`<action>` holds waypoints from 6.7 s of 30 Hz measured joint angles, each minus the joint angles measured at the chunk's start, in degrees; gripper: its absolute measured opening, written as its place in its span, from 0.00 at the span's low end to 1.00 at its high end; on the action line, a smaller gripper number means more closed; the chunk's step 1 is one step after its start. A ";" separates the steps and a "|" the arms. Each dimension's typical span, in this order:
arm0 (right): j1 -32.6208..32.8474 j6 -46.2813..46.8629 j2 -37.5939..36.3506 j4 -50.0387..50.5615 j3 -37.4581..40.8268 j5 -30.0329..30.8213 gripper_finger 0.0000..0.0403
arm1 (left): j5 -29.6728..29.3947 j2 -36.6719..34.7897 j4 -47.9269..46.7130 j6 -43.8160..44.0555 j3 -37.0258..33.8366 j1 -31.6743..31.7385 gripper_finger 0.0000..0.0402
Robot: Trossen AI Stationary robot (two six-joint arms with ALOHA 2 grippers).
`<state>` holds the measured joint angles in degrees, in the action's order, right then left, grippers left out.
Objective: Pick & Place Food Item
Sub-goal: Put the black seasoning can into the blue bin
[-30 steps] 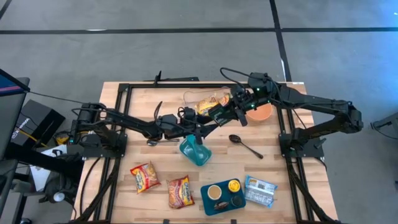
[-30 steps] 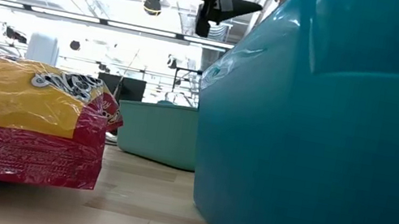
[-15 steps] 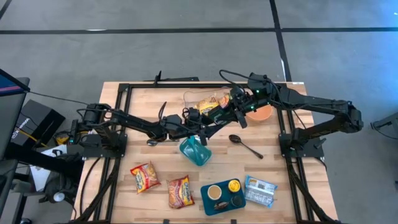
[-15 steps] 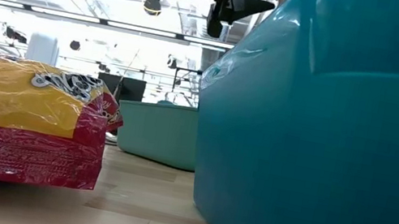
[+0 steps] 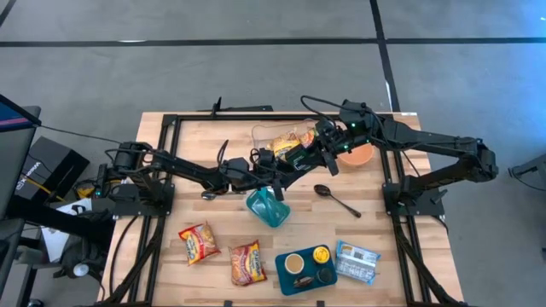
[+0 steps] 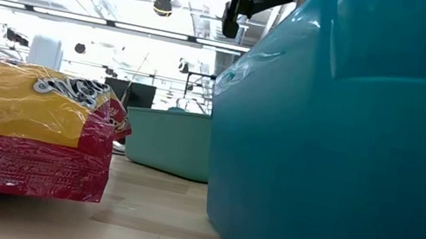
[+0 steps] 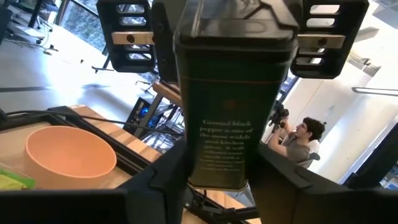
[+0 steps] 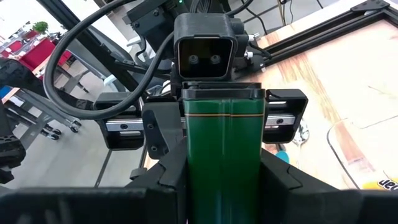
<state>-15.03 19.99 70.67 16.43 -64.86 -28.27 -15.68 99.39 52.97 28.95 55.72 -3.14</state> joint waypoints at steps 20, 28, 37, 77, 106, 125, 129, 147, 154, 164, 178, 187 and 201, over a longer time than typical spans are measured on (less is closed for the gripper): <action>0.00 -0.02 0.00 -0.11 0.00 -0.20 0.28 | -0.28 0.00 -0.09 0.02 0.00 0.02 0.33; 0.00 -0.31 -0.02 1.43 0.00 -0.34 0.39 | -0.42 0.00 -0.77 -0.02 -0.07 0.02 0.32; -1.61 -3.98 -0.33 3.96 -0.02 -4.08 0.60 | -0.43 -0.01 -2.12 0.36 -0.11 0.07 0.31; -0.94 -17.64 2.19 13.40 -4.09 -6.26 0.59 | 14.55 -9.57 -44.69 6.88 5.18 -0.71 0.31; 3.42 -16.35 15.55 10.80 -5.25 -11.89 0.59 | 14.71 -9.55 -55.55 7.26 5.16 -1.49 0.31; 5.21 -15.47 16.92 12.01 -7.32 -10.21 0.41 | 15.15 -9.57 -55.80 7.32 5.22 -1.51 0.32; 5.48 -15.08 16.92 12.00 -7.32 -9.82 0.40 | 15.10 -9.57 -55.86 7.32 5.23 -1.51 0.33; 5.79 -13.97 18.62 11.37 -7.50 -10.49 0.51 | 14.53 -9.51 -56.31 7.61 5.15 -1.42 0.33; 5.81 -14.36 18.62 11.41 -7.48 -10.55 0.51 | 14.44 -9.51 -56.30 7.56 5.16 -1.42 0.33; 5.95 -14.01 18.62 11.40 -7.43 -10.48 0.38 | 14.64 -9.51 -56.18 7.37 5.20 -1.40 0.33; 5.90 -13.95 18.62 11.42 -7.41 -10.23 0.34 | 14.60 -9.53 -56.26 7.34 5.20 -1.40 0.33; 5.92 -13.97 18.62 11.43 -7.41 -9.97 0.30 | 15.67 -9.53 -56.52 7.94 5.20 -1.31 0.41; 4.85 -14.57 18.00 15.09 -7.34 -10.31 0.30 | 18.23 -10.53 -56.86 7.52 5.14 -1.09 0.62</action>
<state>-10.17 5.42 88.68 31.52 -72.20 -38.58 2.55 88.86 -3.89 36.47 60.86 -4.23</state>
